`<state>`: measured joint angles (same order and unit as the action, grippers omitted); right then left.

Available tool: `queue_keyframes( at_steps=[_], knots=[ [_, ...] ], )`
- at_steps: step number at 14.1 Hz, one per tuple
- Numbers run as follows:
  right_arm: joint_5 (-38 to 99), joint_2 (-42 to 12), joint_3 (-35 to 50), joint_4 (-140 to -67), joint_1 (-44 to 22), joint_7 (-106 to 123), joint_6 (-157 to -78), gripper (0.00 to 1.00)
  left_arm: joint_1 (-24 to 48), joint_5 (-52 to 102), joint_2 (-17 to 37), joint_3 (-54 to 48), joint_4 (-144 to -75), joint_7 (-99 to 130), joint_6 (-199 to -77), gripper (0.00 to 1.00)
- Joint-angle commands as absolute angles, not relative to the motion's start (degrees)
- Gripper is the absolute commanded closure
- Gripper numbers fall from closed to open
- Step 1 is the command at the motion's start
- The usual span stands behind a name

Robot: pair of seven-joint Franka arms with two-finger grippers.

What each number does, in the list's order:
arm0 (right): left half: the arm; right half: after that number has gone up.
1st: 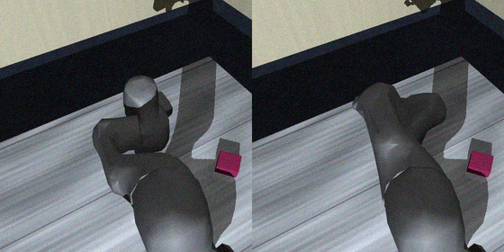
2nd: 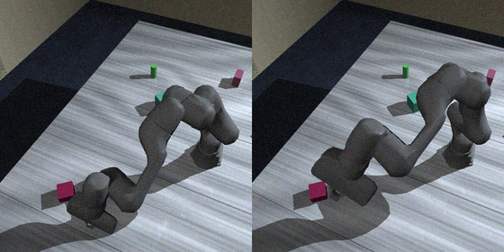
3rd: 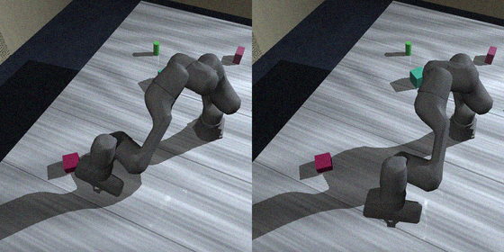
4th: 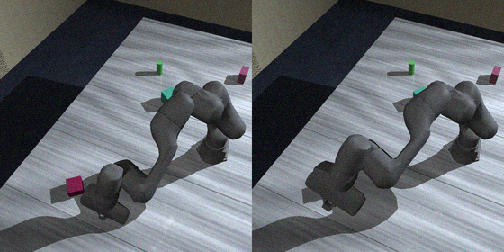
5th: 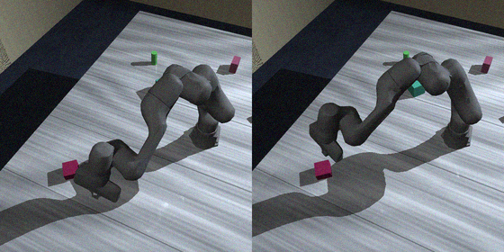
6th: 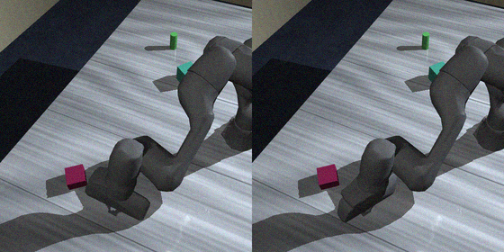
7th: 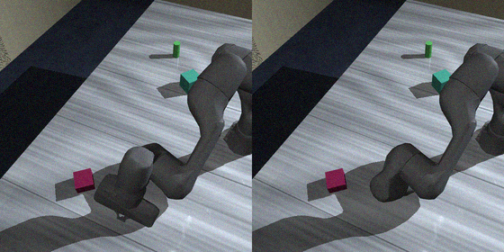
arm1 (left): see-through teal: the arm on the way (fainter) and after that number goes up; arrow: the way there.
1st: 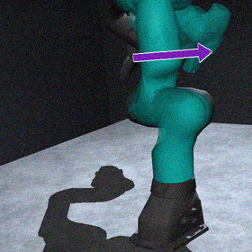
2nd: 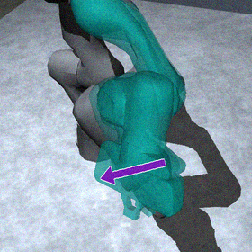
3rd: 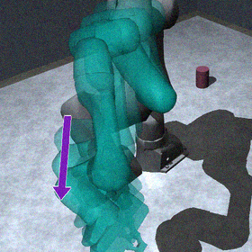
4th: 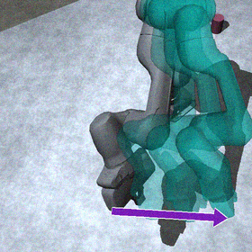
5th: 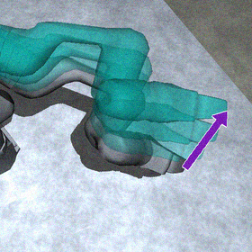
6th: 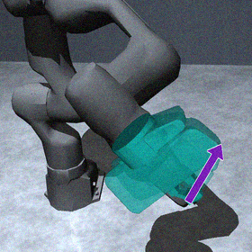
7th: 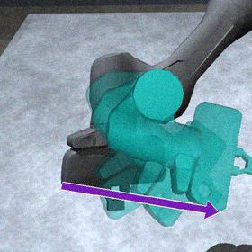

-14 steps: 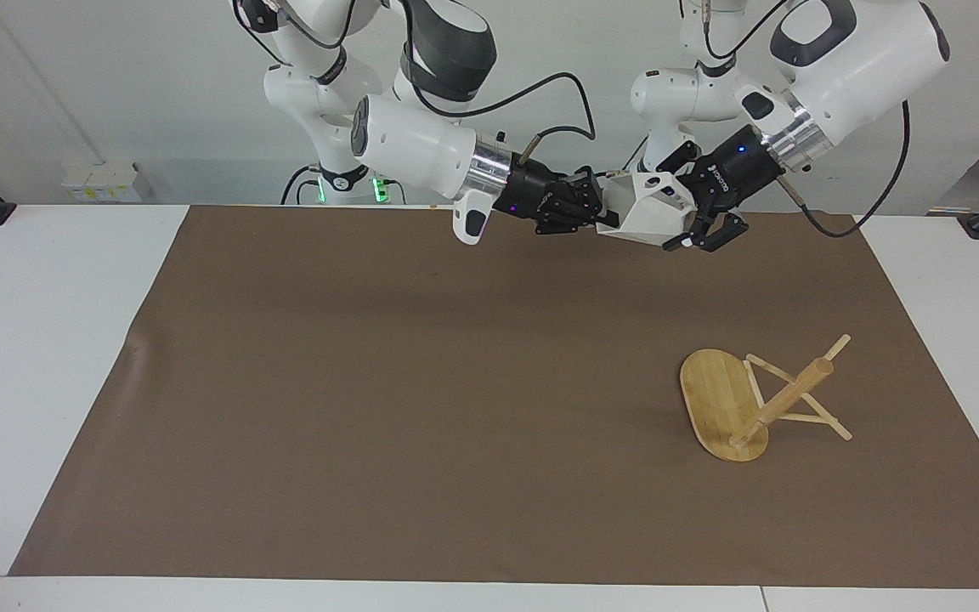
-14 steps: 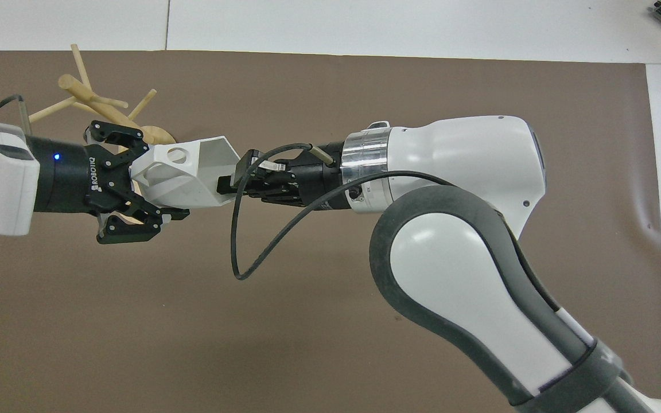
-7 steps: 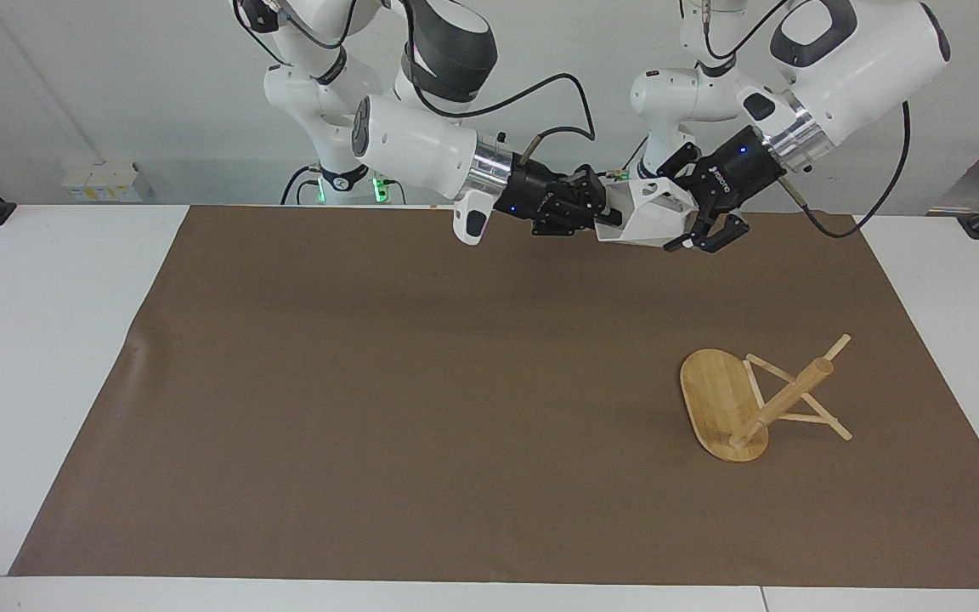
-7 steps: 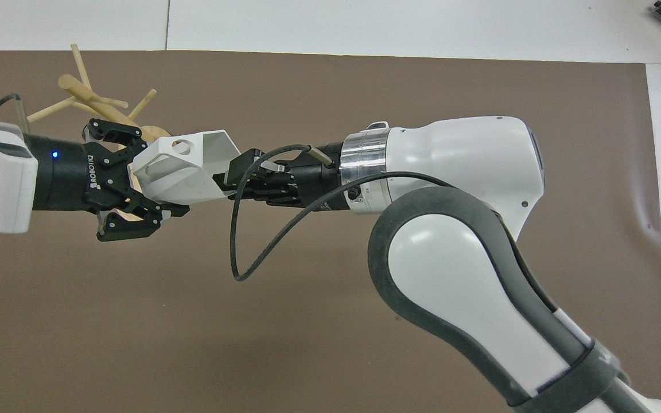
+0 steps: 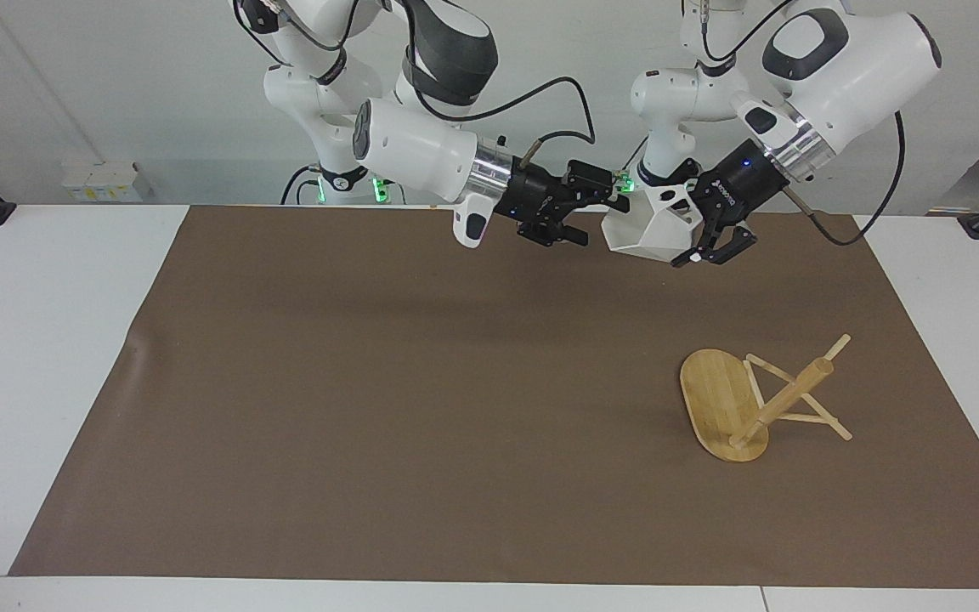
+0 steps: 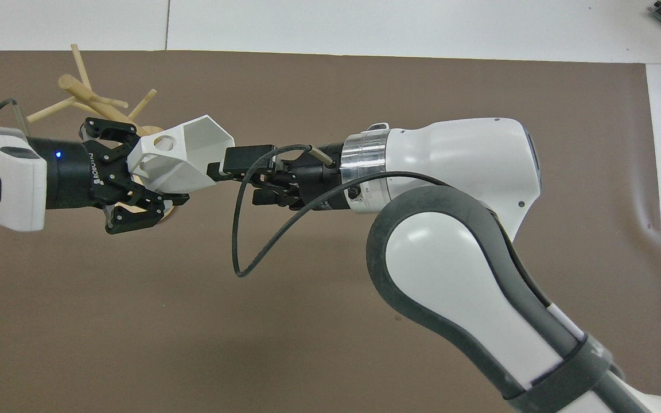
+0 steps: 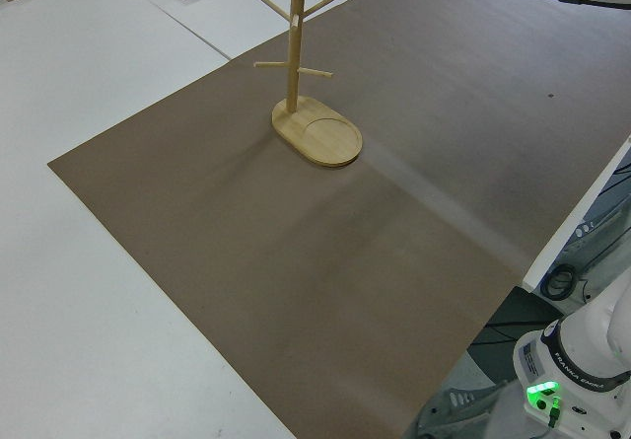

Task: Hang cup on rack
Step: 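Open the right gripper and withdraw it while the left gripper holds the mug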

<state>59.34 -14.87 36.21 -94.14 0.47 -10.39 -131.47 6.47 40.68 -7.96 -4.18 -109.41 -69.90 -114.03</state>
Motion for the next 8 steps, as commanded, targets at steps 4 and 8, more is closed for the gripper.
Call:
queue_keyframes(
  at_steps=[4,8],
  knots=[
    [43.64,-12.67,34.73,-95.10,1.76,-10.54,-131.49,0.00,7.21,39.65,-11.95,-3.78,-117.69,-63.92,-122.78,1.00],
    [35.96,-10.12,29.11,-96.06,1.85,-10.81,-130.69,0.00,7.12,33.85,-11.78,-3.87,-118.21,-53.81,-126.72,1.00]
  ],
)
